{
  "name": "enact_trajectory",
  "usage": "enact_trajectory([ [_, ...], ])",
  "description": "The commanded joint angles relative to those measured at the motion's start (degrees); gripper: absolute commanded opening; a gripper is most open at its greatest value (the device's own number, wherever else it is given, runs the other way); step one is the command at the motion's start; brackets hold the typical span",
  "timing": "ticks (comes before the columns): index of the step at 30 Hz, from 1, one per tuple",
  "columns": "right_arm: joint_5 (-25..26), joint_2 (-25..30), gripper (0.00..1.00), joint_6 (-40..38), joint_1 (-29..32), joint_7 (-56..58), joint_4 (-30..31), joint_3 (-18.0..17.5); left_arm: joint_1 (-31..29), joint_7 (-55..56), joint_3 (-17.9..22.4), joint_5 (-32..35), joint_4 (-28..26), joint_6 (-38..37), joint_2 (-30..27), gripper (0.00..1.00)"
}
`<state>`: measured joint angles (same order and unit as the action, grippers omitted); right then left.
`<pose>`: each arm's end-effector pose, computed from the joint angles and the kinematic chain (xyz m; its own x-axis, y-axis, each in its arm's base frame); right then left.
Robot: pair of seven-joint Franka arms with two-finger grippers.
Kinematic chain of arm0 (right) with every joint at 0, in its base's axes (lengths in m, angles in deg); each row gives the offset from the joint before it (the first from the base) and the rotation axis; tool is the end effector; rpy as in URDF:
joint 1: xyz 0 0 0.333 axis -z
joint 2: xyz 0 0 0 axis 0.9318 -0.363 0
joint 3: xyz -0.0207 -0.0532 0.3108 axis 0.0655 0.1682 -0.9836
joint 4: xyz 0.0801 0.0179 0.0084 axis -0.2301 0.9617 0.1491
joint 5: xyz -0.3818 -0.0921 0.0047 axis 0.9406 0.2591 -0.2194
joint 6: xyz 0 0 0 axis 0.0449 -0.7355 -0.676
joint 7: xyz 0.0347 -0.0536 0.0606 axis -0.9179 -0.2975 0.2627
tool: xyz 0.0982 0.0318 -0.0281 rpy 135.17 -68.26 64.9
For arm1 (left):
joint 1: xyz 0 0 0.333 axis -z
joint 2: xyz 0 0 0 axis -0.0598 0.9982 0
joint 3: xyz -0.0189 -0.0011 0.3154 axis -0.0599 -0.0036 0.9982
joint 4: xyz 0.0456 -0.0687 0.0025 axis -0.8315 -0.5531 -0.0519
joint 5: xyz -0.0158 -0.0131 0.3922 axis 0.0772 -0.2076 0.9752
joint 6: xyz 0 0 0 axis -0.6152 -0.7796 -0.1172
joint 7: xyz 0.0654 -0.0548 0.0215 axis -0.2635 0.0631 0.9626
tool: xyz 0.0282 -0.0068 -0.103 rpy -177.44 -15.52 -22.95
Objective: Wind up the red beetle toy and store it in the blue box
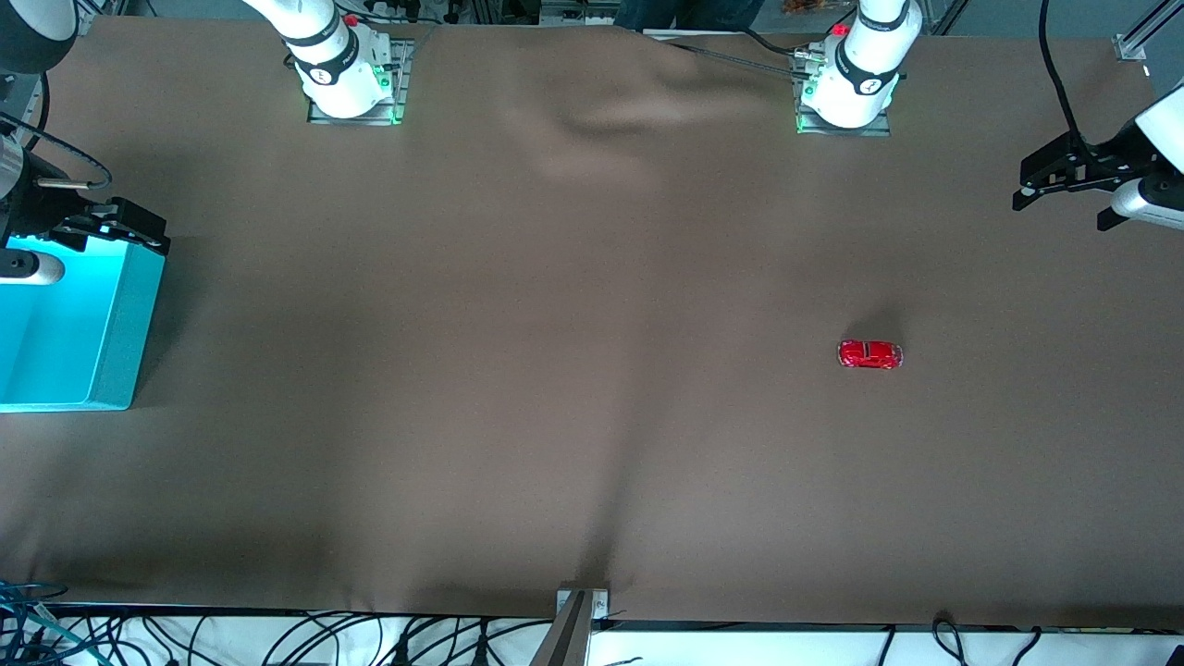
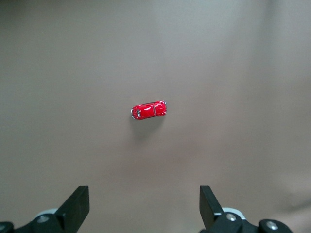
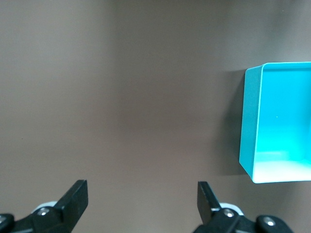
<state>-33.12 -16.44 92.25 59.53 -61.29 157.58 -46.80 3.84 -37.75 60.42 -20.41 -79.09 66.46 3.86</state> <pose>0.5830 0.0039 0.5938 0.9980 -0.0154 -0.0615 -0.0122 -0.9986 0.0515 0.5574 -0.0020 0.5960 0.9334 -0.3583 -0.0213 -0.3571 -0.9330 0.0455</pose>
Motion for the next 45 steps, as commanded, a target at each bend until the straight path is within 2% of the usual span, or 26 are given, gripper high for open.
enact_trajectory([
  [1, 0.43, 0.15, 1.00, -1.15, -0.13, -0.47, -0.97, -0.20, -0.06, -6.71, -0.06, 0.86, -4.47, 3.58, -0.68, 1.00],
  [18, 0.43, 0.15, 1.00, -1.24, -0.13, -0.47, -0.97, -0.20, 0.11, -9.35, -0.06, 0.95, -13.08, 11.57, -0.68, 1.00],
  [27, 0.43, 0.15, 1.00, -1.24, -0.13, -0.47, -1.05, -0.20, 0.38, -17.08, -0.06, 1.56, -20.90, 23.70, 0.19, 1.00],
  [32, 0.43, 0.15, 1.00, -1.24, -0.13, -0.47, -0.97, -0.20, 0.73, -20.86, -0.15, 5.77, -25.55, 31.60, 1.42, 1.00],
  [36, 0.43, 0.15, 1.00, -1.24, -0.13, -0.47, -0.97, -0.20, 0.73, -23.67, -0.85, 6.40, -28.98, 37.32, 2.48, 1.00],
  [45, 0.43, 0.15, 1.00, -1.24, -0.13, -0.47, -0.97, -0.11, 0.73, -31.58, -1.99, 6.48, -30.92, 41.20, 5.99, 1.00],
])
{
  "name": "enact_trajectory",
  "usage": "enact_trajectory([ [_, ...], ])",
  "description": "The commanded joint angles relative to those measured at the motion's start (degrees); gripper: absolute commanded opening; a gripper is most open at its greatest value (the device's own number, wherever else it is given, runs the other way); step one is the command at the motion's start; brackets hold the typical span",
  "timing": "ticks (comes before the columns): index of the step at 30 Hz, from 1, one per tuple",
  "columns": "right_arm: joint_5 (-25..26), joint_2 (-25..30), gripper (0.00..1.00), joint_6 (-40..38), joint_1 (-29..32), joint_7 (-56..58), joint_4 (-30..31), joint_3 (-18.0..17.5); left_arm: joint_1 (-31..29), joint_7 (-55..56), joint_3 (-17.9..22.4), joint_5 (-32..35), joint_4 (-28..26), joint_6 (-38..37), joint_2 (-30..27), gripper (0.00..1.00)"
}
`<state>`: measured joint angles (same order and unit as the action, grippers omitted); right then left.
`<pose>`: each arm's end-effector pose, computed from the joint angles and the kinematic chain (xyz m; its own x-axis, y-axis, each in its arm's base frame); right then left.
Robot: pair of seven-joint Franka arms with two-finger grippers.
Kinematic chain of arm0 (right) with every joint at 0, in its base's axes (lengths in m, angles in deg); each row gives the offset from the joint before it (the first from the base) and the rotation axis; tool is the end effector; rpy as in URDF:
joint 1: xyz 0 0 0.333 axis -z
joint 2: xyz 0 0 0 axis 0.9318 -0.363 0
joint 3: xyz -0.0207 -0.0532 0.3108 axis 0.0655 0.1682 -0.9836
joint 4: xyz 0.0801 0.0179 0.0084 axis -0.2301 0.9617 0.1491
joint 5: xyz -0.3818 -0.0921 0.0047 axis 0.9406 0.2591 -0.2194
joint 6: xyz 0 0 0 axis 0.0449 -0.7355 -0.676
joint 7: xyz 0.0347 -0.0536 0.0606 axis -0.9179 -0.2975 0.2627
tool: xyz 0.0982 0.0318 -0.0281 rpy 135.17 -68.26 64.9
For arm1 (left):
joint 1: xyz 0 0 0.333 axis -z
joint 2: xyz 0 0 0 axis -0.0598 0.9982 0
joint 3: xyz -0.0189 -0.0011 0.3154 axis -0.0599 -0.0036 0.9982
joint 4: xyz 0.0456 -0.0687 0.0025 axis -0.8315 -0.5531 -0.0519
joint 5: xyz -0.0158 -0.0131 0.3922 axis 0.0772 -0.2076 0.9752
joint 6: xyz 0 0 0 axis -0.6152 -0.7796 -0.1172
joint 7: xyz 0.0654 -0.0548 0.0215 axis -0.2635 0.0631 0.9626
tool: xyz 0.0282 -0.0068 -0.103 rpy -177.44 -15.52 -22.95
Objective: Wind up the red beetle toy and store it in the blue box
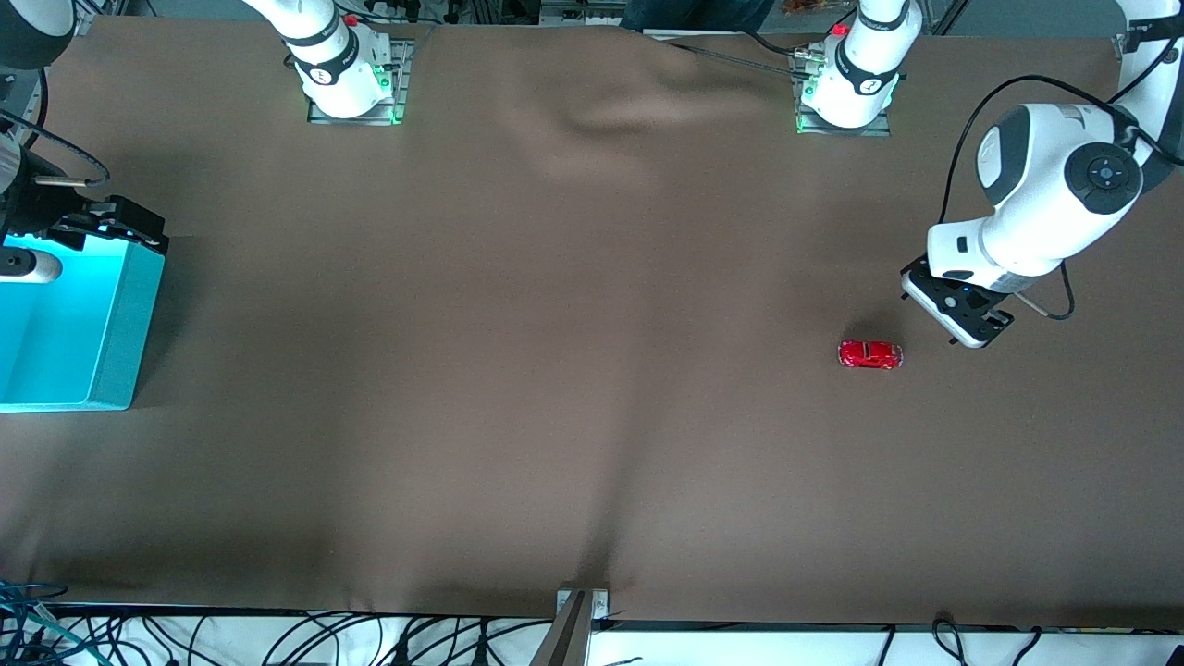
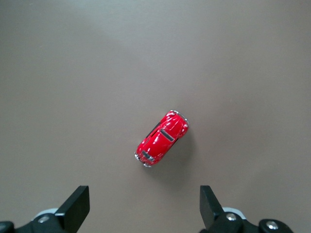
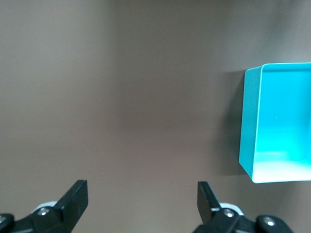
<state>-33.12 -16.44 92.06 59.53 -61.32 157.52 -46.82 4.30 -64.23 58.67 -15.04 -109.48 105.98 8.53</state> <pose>0.5827 0.0040 0.5940 0.9978 -0.0157 -0.0637 -0.0124 -0.9986 0.0515 0.5534 -0.0183 0.3612 0.6170 -0.7870 -0.0053 -0.7858 -0.6156 -0.0598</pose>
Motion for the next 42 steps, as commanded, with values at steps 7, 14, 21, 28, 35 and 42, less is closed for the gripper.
enact_trajectory([
  [7, 0.43, 0.15, 1.00, -1.05, -0.13, -0.44, -0.91, -0.10, 0.26, -17.83, -0.24, 1.37, -0.97, 4.23, 5.37, 1.00],
  [14, 0.43, 0.15, 1.00, -1.05, -0.13, -0.44, -0.91, -0.10, 0.18, -21.36, -0.24, 3.03, -0.97, 7.66, 9.32, 1.00],
  [21, 0.43, 0.15, 1.00, -1.05, -0.13, -0.44, -0.91, -0.01, 0.00, -24.88, -0.24, 6.21, -0.62, 12.66, 13.81, 1.00],
  [28, 0.43, 0.15, 1.00, -1.05, -0.13, -0.44, -0.91, -0.01, -0.26, -24.97, -0.24, 6.56, -0.35, 16.70, 17.24, 1.00],
  [35, 0.43, 0.15, 1.00, -1.05, -0.13, -0.44, -0.91, -0.01, -0.53, -25.41, -0.24, 6.73, -0.27, 17.59, 19.08, 1.00],
  [42, 0.43, 0.15, 1.00, -1.14, -0.13, -0.44, -0.91, -0.01, -0.61, -28.49, -0.24, 7.00, -0.18, 21.01, 21.11, 1.00],
])
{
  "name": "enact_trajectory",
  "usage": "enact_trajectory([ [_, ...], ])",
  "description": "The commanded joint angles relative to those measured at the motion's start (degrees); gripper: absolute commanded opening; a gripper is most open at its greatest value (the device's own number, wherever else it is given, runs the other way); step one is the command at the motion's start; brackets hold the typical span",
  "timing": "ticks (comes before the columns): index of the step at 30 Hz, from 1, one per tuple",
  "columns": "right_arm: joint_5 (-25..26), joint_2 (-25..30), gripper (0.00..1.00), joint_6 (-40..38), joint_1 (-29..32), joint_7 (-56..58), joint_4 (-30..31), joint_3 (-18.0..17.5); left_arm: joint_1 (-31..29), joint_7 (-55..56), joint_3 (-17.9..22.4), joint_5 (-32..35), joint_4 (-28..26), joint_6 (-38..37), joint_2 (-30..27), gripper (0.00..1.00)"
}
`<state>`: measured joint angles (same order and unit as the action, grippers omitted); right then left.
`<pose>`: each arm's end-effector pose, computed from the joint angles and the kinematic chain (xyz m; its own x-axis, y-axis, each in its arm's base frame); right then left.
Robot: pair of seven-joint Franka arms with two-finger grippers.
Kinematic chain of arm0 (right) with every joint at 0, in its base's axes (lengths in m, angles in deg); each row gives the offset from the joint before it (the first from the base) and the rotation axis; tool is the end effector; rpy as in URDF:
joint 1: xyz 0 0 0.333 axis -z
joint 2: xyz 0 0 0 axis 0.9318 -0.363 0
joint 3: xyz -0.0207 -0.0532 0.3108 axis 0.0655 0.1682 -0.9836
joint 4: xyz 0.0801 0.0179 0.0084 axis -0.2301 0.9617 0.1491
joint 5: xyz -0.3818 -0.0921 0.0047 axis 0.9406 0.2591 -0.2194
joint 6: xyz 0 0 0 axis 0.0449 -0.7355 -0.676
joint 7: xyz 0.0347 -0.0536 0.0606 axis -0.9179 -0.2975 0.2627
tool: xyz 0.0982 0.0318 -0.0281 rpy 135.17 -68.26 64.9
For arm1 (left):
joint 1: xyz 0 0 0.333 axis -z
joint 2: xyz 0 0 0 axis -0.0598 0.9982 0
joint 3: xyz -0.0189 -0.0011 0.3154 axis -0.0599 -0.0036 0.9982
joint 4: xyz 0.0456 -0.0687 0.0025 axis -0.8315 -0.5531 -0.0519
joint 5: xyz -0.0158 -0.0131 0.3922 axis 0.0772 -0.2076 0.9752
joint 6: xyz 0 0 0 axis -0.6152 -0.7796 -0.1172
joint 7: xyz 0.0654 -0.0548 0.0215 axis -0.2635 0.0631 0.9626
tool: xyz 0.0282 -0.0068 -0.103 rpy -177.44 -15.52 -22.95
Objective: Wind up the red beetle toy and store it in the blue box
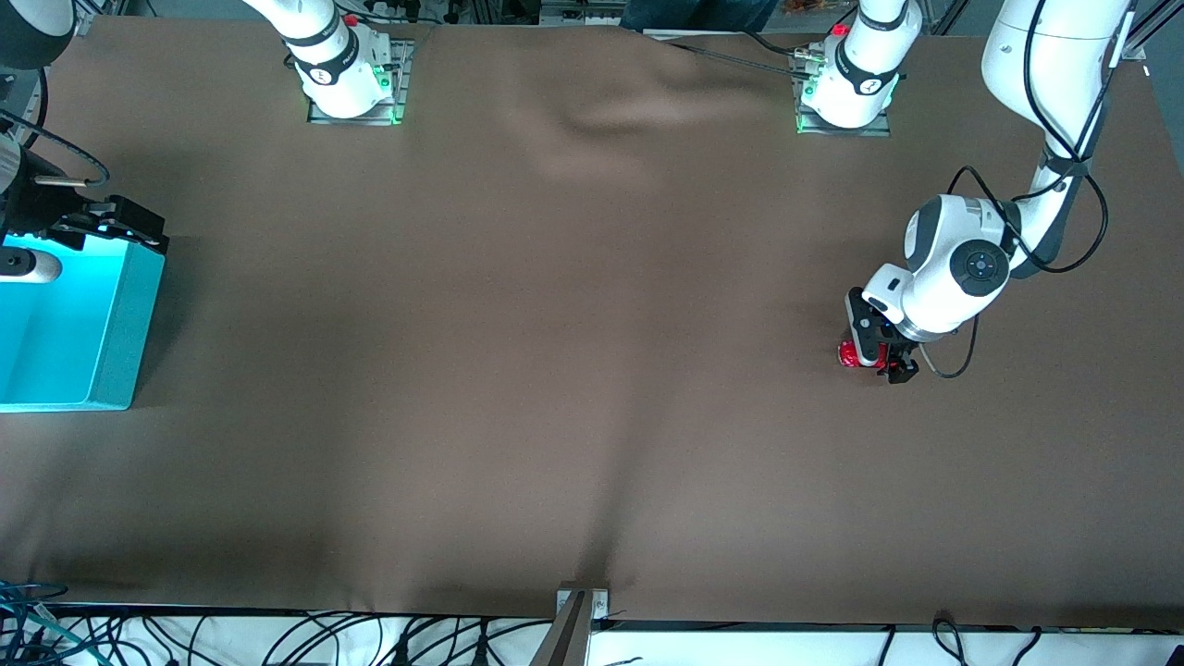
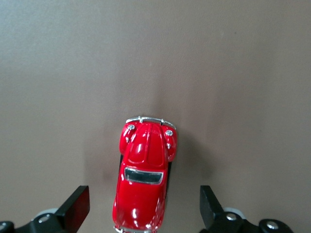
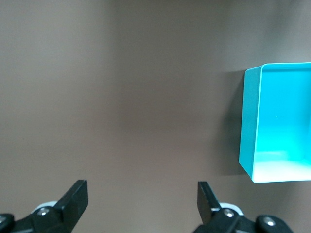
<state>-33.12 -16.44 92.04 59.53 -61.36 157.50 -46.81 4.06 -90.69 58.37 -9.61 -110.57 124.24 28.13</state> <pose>0.5827 0.0039 0.5941 0.9978 -0.0166 -0.0637 -0.0133 -0.9986 0.0516 0.5604 -0.0240 0.1899 0.1096 -0.9918 -0.0660 -0.9939 -0.1089 -0.0140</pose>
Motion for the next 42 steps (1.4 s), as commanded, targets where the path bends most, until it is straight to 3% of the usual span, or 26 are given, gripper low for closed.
enact_trajectory([
  [1, 0.43, 0.15, 1.00, -1.03, -0.13, -0.41, -0.89, -0.01, -0.37, -2.03, 0.06, 1.65, 0.92, 2.84, 1.50, 1.00],
  [4, 0.43, 0.15, 1.00, -1.03, -0.13, -0.41, -0.89, -0.01, -0.37, -2.29, 0.06, 1.74, 0.92, 2.84, 1.42, 0.96],
  [6, 0.43, 0.15, 1.00, -1.11, -0.13, -0.41, -0.89, -0.01, -0.37, -3.08, 0.06, 1.92, 0.92, 2.84, 1.42, 0.81],
  [10, 0.43, 0.15, 1.00, -1.11, -0.13, -0.49, -0.89, 0.07, -0.28, -5.80, 0.06, 1.74, 0.92, 2.84, 1.24, 0.41],
  [13, 0.43, 0.15, 1.00, -1.11, -0.13, -0.49, -0.89, 0.07, -0.28, -5.81, 0.06, 1.74, 0.92, 2.84, 1.33, 0.28],
  [22, 0.43, 0.15, 1.00, -1.03, -0.04, -0.49, -0.89, 0.07, -0.28, -5.98, -0.03, 1.74, 0.92, 2.75, 1.33, 0.21],
  [29, 0.43, 0.15, 1.00, -1.03, -0.04, -0.49, -0.89, 0.07, -0.36, -6.42, -3.01, 1.57, 0.92, 1.44, 0.10, 0.20],
  [42, 0.43, 0.15, 1.00, -1.03, -0.04, -0.49, -0.89, 0.16, -0.63, -6.42, -3.02, 1.13, 0.47, 1.00, 1.59, 0.20],
])
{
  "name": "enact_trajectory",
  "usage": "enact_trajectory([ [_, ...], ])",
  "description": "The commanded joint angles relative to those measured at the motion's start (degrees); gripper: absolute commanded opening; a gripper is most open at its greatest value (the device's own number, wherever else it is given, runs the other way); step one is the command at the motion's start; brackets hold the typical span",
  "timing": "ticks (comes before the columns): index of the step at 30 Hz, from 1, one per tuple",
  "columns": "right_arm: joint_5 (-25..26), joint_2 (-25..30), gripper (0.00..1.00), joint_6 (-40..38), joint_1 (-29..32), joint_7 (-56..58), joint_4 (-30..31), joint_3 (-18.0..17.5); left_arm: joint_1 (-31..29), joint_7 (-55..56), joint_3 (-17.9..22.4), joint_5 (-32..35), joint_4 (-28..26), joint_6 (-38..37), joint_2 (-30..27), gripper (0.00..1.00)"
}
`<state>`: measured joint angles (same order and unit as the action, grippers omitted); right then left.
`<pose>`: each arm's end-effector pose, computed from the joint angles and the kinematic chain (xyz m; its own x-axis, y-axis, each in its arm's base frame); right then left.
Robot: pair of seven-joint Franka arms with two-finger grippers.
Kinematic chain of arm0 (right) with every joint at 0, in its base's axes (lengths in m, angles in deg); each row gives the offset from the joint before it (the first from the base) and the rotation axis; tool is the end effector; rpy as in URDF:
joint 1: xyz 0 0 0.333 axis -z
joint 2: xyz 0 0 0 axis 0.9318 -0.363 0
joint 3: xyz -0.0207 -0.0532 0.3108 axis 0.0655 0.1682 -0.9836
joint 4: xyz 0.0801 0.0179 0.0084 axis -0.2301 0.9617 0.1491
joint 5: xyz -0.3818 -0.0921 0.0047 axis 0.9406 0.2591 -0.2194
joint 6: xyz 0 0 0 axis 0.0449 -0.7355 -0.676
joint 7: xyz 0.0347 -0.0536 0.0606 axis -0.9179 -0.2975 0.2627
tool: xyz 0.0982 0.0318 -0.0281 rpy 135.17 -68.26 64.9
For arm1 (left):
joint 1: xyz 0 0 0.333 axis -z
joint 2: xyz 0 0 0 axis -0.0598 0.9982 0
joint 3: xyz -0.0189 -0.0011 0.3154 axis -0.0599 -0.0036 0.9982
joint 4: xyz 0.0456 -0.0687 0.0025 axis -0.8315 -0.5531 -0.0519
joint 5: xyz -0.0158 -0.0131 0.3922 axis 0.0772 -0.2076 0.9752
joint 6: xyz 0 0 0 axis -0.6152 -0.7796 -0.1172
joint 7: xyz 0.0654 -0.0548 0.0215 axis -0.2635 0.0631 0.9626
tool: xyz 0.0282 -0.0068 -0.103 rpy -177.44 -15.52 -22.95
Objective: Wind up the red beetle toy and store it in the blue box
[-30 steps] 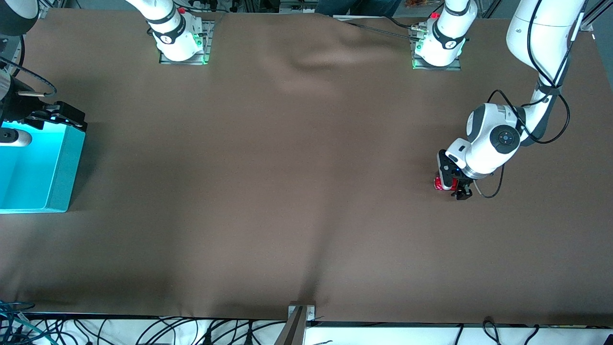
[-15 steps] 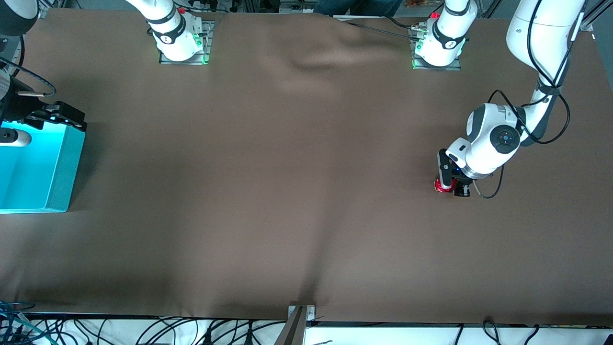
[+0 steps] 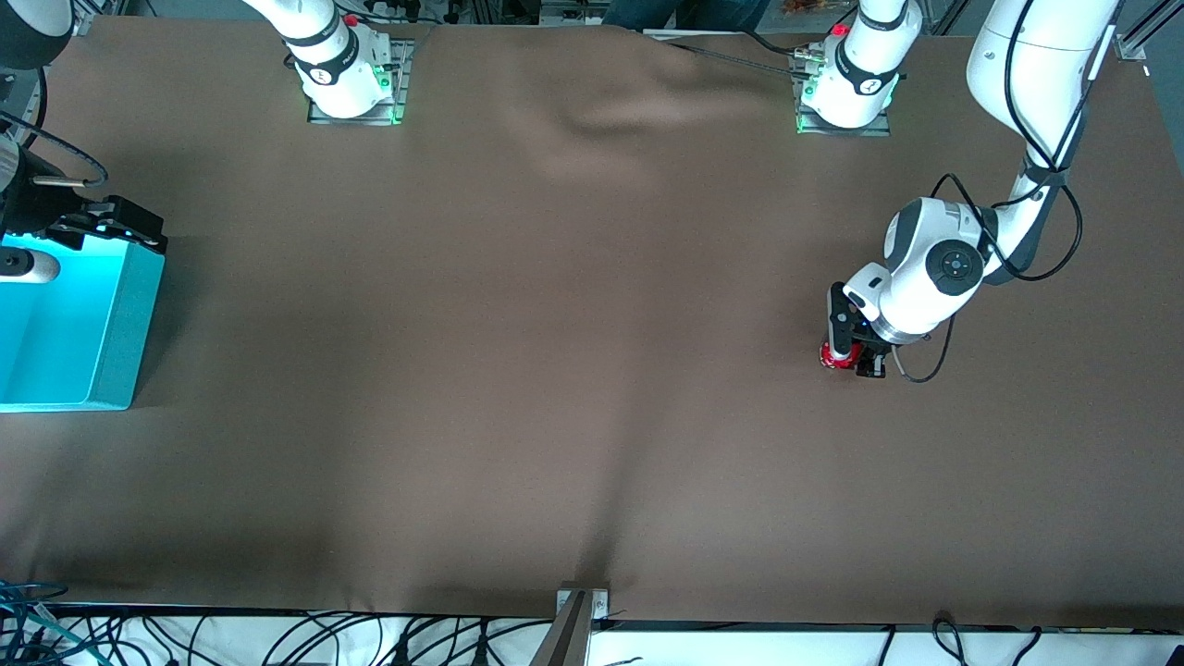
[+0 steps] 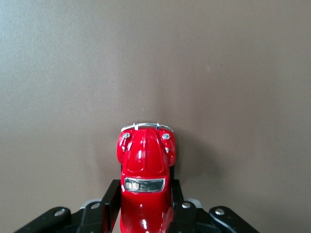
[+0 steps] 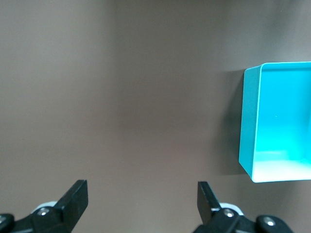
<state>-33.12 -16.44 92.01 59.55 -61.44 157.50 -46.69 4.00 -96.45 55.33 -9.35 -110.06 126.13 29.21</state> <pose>0.5826 0.0026 0.5941 0.9977 -0.0205 -0.0641 -0.0171 -0.9985 0.0519 0.5627 -0.0547 0.1861 -0.0419 -0.9983 -0.0405 -0.9986 0.0431 -0.0301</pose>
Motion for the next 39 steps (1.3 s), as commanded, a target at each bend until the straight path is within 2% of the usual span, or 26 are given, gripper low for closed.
enact_trajectory([
  [1, 0.43, 0.15, 1.00, -1.00, -0.07, -0.41, -0.89, 0.04, -0.92, -0.66, 0.02, 0.87, -0.04, -0.89, 0.60, 0.20],
  [15, 0.43, 0.15, 1.00, -1.00, -0.07, -0.41, -0.89, 0.04, -6.81, -4.70, 0.02, 1.75, 0.49, -0.89, 2.88, 0.22],
  [34, 0.43, 0.15, 1.00, -1.00, -0.07, -0.41, -0.89, 0.04, -15.77, -18.59, 0.55, 2.10, 2.95, -0.89, 4.38, 0.24],
  [39, 0.43, 0.15, 1.00, -1.00, -0.07, -0.41, -0.89, 0.04, -17.36, -19.39, 0.64, 2.10, 3.65, -0.89, 4.73, 0.25],
])
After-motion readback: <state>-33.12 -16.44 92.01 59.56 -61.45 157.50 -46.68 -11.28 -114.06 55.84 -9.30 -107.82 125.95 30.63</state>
